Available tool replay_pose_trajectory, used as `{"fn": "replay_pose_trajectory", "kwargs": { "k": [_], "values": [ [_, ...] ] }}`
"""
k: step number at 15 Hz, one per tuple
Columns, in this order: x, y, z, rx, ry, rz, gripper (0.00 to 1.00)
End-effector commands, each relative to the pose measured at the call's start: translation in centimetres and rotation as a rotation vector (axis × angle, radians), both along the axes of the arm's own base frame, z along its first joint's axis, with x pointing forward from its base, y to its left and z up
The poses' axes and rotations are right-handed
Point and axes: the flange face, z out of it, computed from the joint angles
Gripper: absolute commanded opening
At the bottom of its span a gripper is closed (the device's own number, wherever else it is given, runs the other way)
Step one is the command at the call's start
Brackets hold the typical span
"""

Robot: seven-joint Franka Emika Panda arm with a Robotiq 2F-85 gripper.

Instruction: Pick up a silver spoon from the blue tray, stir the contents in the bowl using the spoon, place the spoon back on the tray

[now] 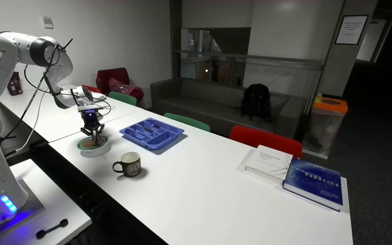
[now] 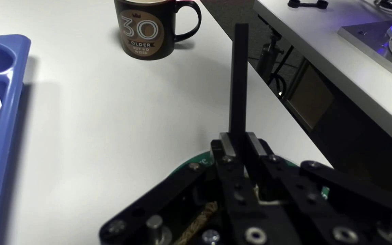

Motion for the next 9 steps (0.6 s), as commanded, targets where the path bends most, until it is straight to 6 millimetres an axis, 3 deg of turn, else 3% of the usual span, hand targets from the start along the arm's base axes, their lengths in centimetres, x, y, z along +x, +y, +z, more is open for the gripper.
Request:
{"fn": "replay_pose_trajectory", "kwargs": {
  "k": [1, 4, 9],
  "values": [
    [1.1, 1.6, 1.3, -0.003, -0.003, 0.003, 0.03],
    [1.8, 2.4, 2.7, -0.010, -0.036, -0.002, 0.03],
    [2.1, 2.0, 4.1, -0.030, -0.054, -0.036, 0.03]
  ]
}}
